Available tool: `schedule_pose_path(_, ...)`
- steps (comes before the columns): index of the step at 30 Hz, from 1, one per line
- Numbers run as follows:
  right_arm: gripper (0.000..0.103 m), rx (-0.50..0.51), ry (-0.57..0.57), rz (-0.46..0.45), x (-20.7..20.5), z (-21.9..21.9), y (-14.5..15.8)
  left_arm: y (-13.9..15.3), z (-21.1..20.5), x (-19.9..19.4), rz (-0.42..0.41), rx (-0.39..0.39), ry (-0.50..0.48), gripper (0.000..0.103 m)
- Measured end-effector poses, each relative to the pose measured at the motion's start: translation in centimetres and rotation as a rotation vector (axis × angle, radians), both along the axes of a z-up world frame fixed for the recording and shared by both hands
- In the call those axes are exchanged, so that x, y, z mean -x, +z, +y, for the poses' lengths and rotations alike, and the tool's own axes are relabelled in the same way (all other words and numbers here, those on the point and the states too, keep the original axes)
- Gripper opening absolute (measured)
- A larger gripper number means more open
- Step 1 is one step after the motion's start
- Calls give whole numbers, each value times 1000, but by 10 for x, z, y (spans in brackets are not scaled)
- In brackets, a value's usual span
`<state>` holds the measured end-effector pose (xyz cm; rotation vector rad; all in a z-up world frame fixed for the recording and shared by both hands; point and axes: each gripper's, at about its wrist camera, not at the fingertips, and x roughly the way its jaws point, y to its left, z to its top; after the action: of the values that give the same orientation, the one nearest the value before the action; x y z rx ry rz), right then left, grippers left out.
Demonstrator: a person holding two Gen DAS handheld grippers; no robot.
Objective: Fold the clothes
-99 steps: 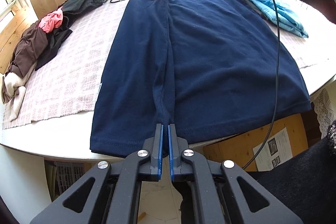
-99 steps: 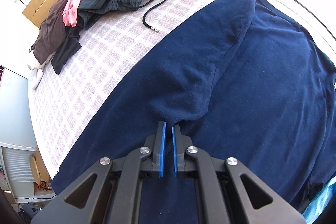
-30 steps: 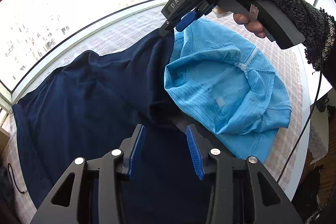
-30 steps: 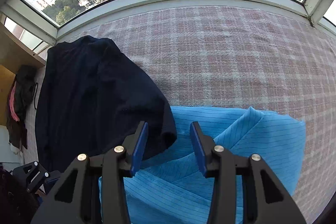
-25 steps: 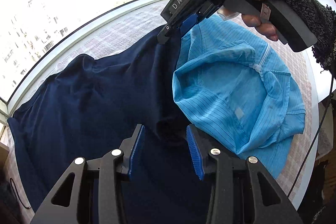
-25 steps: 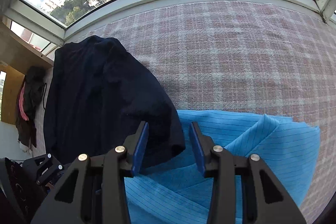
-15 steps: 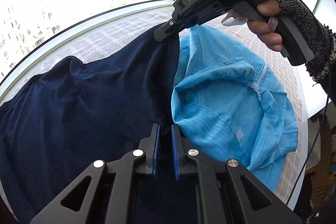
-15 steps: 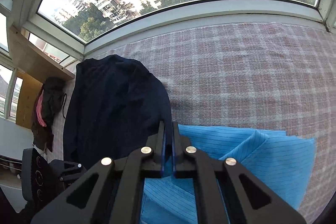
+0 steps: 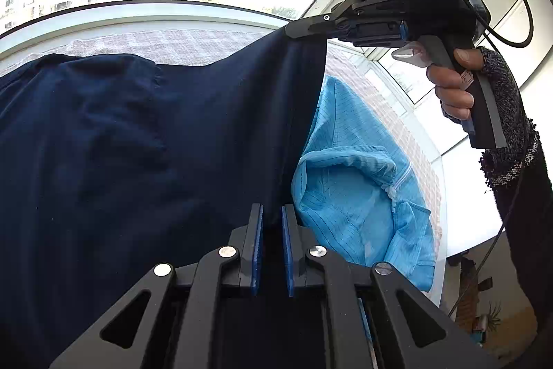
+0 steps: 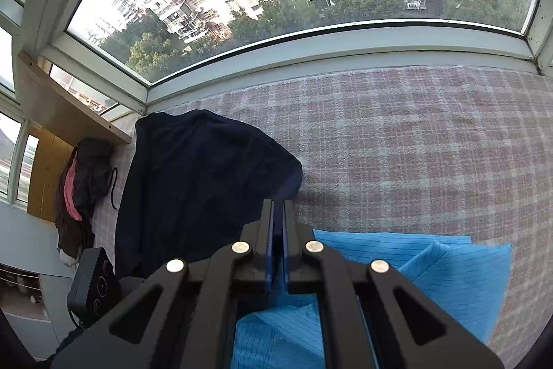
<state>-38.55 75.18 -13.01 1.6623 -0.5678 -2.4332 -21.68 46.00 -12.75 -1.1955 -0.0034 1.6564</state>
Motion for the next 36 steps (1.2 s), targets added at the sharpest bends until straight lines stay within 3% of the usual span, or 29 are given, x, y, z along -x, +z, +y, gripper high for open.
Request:
schedule_pose_path(7,4,-25,100,10,21,-56,12,-12,-8,-4,-37,18,25,10)
schedule_pose_path(12,4,-24,216,-21,46,-127,-8,-20,-20,-9,-50,63,48,10)
schedule_pose_path(13,6,-15,241,-40,51,-139,-14,-21,-24,-10,-50,76,55,12)
schedule_pose_path(15,24,1,292,-78,60,-164,-26,-20,-37,-14,-47,101,78,16)
schedule_pose_path(17,25,17,339,-112,68,-186,-37,-18,-53,-17,-47,108,108,18)
schedule_pose_path(21,26,43,306,-28,55,-162,-12,-8,-67,-24,-8,130,116,18)
schedule_pose_path(23,26,-13,276,-14,39,-143,-5,-1,-60,-24,45,145,92,19)
schedule_pose_path(28,26,-36,268,-115,-8,-115,-36,6,-47,-15,55,114,81,29)
schedule_pose_path(31,26,-53,237,-153,-18,-103,-57,11,-38,-14,99,99,75,30)
schedule_pose_path(36,26,-13,171,-168,-9,-88,-72,22,-6,-14,193,120,-16,35)
